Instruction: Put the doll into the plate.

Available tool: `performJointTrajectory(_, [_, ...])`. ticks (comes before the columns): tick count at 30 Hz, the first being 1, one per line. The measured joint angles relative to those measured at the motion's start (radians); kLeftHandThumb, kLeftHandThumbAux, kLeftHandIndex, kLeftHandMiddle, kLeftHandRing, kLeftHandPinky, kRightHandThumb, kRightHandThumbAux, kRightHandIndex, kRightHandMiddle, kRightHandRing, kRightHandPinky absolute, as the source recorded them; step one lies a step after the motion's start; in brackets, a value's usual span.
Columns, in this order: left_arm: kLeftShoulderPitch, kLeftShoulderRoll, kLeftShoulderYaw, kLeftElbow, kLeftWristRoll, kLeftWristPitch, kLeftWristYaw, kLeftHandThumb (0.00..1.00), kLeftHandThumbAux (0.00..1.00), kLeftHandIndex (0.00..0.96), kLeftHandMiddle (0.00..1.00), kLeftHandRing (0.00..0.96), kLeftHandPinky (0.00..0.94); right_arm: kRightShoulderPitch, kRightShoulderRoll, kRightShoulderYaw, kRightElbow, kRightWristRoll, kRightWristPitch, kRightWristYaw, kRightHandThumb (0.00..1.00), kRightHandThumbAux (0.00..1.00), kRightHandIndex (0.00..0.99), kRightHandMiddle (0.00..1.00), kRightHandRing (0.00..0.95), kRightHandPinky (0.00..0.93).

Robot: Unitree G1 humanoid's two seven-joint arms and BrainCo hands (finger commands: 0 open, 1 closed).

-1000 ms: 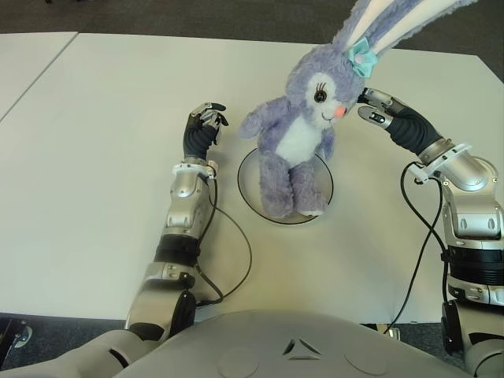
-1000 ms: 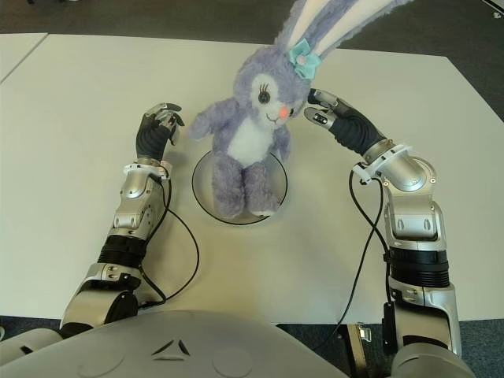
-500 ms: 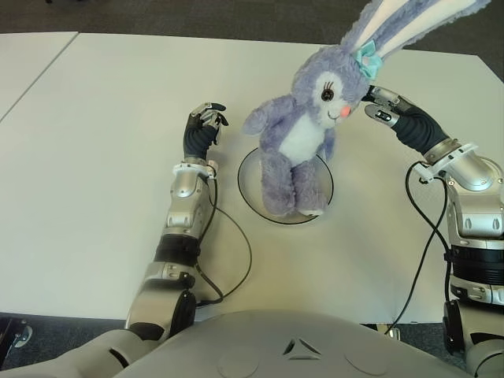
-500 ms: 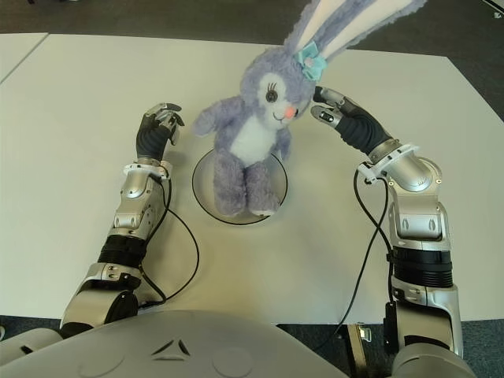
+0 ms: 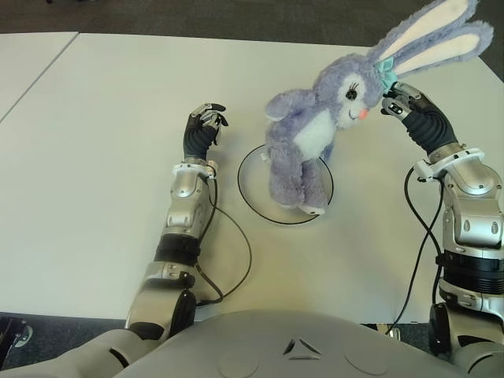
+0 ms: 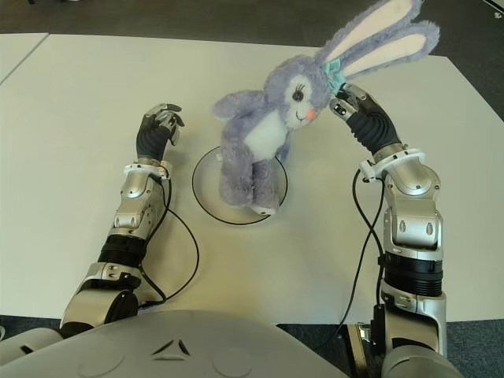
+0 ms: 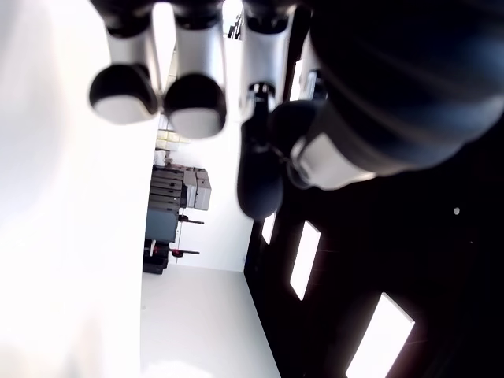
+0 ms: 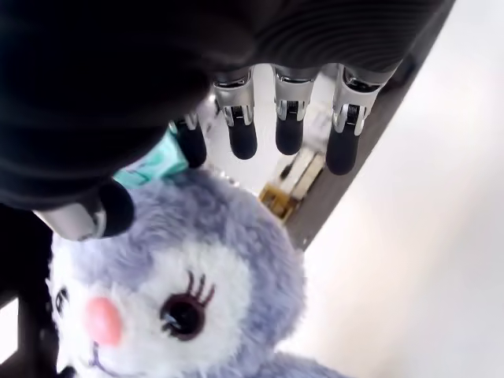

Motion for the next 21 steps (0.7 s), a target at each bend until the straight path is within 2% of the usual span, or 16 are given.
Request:
performJointTrajectory(5, [-0.003,0.000,0.002,0.003,-0.001,0.000,0.000,0.709,0.706,0.442,0.885,0.889,0.866,-0.020,0.062,-0.027,0.037,0.024,0.023,-0.068,0.638,0.581,0.031,0.095,0.139,0.257])
performJointTrajectory(9, [-0.008,0.000,0.004,0.008,-0.001,0.000,0.000,0.708,0.706,0.441,0.885,0.888,0.866,-0.035,0.091,-0.043,0.065,0.039,0.037,-0.107,0.636,0.626,0.044,0.120,0.164,0.266])
performJointTrajectory(14, [-0.011,0.000,0.005,0.011,-0.001,0.000,0.000,0.709,0.706,0.442,0.885,0.887,0.870,-0.045,0.107,-0.058,0.077,0.054,0.052,-0.133,0.624,0.657,0.050,0.146,0.187,0.268])
performJointTrajectory(21, [-0.011,0.000,0.010,0.011,-0.001,0.000,-0.003,0.708,0.706,0.442,0.885,0.889,0.868,-0.050,0.115,-0.086,0.106,0.089,0.077,-0.153,0.607,0.695,0.061,0.181,0.230,0.320])
